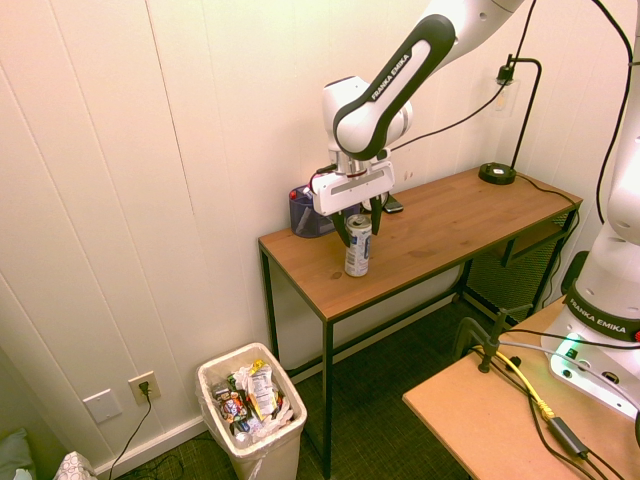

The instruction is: Throw the can in the trash bin

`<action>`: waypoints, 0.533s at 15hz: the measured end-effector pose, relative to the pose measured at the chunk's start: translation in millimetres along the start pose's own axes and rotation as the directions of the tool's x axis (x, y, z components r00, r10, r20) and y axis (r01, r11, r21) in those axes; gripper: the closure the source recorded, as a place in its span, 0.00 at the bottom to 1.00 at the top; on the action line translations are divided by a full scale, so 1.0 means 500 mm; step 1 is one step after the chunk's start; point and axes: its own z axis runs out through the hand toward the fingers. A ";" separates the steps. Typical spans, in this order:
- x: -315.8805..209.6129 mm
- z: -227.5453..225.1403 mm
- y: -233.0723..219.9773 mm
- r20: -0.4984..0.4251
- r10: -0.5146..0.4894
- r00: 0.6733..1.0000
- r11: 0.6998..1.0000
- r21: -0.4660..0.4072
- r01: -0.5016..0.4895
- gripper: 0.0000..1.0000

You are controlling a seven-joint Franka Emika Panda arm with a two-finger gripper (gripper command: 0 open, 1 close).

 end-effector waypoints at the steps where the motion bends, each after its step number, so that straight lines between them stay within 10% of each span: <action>1: -0.003 0.002 -0.001 0.002 -0.005 1.000 1.000 -0.001 0.005 1.00; 8: -0.059 0.007 -0.022 0.029 -0.048 0.998 0.999 0.004 0.048 1.00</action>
